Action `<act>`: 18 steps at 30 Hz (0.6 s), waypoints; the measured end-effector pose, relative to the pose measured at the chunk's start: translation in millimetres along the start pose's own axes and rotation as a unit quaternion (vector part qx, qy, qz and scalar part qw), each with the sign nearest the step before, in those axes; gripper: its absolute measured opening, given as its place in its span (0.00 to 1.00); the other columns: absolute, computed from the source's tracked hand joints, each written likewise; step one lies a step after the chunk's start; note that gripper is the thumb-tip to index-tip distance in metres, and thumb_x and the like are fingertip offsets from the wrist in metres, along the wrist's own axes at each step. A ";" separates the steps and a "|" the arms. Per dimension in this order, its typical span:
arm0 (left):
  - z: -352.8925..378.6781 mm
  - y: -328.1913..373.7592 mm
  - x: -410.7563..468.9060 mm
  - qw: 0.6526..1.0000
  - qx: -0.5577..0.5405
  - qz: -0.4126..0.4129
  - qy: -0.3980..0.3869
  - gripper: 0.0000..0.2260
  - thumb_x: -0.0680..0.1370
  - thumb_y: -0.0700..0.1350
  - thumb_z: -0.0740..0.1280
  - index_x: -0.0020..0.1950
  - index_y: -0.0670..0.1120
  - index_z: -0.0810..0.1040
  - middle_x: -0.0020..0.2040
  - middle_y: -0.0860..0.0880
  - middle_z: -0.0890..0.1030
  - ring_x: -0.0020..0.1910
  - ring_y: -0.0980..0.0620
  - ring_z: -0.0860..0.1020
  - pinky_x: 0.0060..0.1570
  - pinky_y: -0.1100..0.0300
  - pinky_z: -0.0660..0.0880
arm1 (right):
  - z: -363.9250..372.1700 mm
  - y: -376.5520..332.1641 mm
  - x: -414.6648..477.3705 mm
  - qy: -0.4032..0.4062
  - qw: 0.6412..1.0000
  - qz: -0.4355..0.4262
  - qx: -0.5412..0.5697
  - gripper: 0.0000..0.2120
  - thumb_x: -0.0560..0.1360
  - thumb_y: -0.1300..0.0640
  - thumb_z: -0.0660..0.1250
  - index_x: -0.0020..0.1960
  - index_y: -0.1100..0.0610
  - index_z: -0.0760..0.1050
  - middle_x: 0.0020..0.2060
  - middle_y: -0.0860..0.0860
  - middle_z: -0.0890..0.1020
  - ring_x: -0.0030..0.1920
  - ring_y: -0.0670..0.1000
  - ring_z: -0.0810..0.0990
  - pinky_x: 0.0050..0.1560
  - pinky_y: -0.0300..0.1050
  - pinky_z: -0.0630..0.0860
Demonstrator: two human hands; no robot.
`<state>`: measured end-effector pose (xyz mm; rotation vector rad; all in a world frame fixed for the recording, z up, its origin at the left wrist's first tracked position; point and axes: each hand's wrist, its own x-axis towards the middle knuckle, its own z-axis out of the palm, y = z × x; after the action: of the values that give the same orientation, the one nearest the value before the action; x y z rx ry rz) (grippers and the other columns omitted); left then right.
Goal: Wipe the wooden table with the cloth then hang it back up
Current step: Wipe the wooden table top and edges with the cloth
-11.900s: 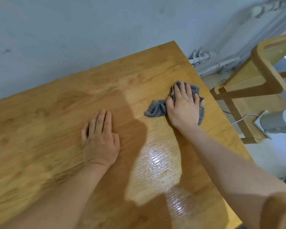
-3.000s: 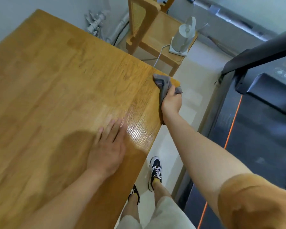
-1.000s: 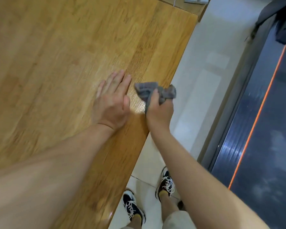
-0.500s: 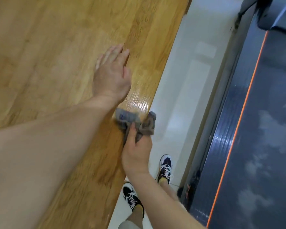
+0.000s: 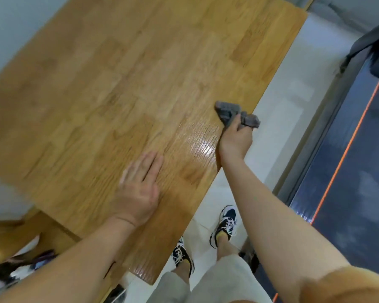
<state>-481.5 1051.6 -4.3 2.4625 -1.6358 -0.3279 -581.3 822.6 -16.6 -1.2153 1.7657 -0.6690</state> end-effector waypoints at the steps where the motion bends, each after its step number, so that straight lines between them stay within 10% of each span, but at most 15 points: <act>1: 0.2 -0.9 -1.3 1.000 0.002 -0.003 -0.004 0.25 0.76 0.44 0.54 0.74 0.45 0.64 0.74 0.45 0.65 0.73 0.46 0.62 0.71 0.46 0.57 | -0.9 19.2 -31.8 -0.014 1.000 -0.005 0.002 0.14 0.82 0.48 0.54 0.54 0.58 0.71 0.44 0.50 0.78 0.45 0.50 0.78 0.41 0.39 0.67; 8: 2.1 0.2 0.5 0.999 0.038 -0.006 -0.011 0.26 0.77 0.47 0.51 0.75 0.47 0.60 0.76 0.48 0.62 0.75 0.49 0.58 0.73 0.51 0.50 | -18.6 113.0 -221.4 -0.117 0.992 -0.017 0.038 0.27 0.75 0.37 0.54 0.60 0.57 0.75 0.52 0.51 0.81 0.53 0.49 0.79 0.58 0.52 0.75; 12: 1.9 0.6 -0.9 0.999 0.035 -0.002 -0.009 0.26 0.77 0.49 0.49 0.76 0.47 0.59 0.76 0.48 0.60 0.75 0.50 0.56 0.74 0.51 0.50 | -14.0 70.7 -148.0 -0.080 0.996 -0.033 0.013 0.15 0.82 0.47 0.54 0.49 0.59 0.72 0.39 0.46 0.77 0.39 0.44 0.76 0.41 0.40 0.70; 18: 2.1 -2.6 -1.5 0.999 0.041 0.000 0.000 0.26 0.77 0.50 0.49 0.76 0.48 0.59 0.77 0.48 0.59 0.76 0.50 0.56 0.74 0.51 0.50 | -2.2 24.6 -70.7 -0.004 0.999 -0.026 -0.020 0.11 0.82 0.49 0.55 0.44 0.52 0.67 0.44 0.51 0.76 0.48 0.54 0.78 0.45 0.42 0.69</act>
<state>-480.3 1053.9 -6.8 2.5210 -1.6815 -0.2678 -583.9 897.2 -10.4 -1.2931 1.7520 -0.6610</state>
